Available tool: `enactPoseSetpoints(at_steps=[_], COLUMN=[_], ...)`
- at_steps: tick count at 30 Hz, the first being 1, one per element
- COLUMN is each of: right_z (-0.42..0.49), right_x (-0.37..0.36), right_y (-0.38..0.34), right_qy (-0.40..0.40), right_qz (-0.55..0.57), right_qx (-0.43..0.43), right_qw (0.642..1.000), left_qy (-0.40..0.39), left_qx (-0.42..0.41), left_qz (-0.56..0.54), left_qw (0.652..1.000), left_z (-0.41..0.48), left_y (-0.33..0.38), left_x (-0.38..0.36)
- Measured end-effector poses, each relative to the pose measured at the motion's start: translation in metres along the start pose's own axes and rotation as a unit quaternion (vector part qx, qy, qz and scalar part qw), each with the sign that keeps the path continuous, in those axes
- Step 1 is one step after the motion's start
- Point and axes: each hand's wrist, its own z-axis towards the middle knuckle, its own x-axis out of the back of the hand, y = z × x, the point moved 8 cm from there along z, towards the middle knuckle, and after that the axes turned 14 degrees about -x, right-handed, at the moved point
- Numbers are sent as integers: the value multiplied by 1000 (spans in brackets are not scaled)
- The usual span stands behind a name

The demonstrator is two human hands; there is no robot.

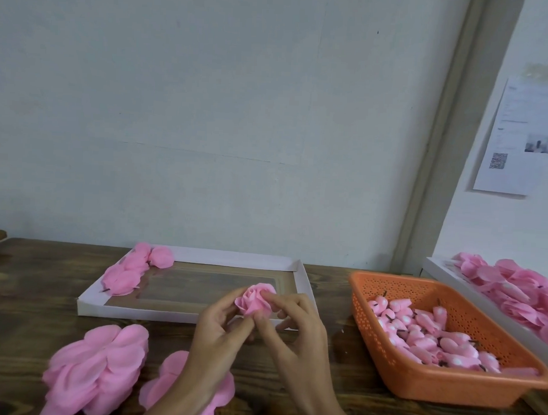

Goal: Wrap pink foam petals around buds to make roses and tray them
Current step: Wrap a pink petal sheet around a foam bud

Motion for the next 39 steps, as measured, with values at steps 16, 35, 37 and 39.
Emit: enactPoseSetpoints(at_steps=[16,35,37,39], right_z=[2,-5,-5,-6], right_x=[-3,-26,-23,-21], right_y=[-5,5,1,-4], right_qy=[-66,-138,-118,-107], right_qz=[-29,-3,-31,-56], right_qx=[-13,-76,-59,-33], right_qw=[997,988,991,992], left_qy=[-18,-25,-33,-33], left_qx=[-23,-52,-51,-22], left_qz=[28,63,61,53], left_qw=[999,996,996,998], left_z=[5,11,11,10], left_y=[11,12,10,2], left_x=[-2,2,2,4])
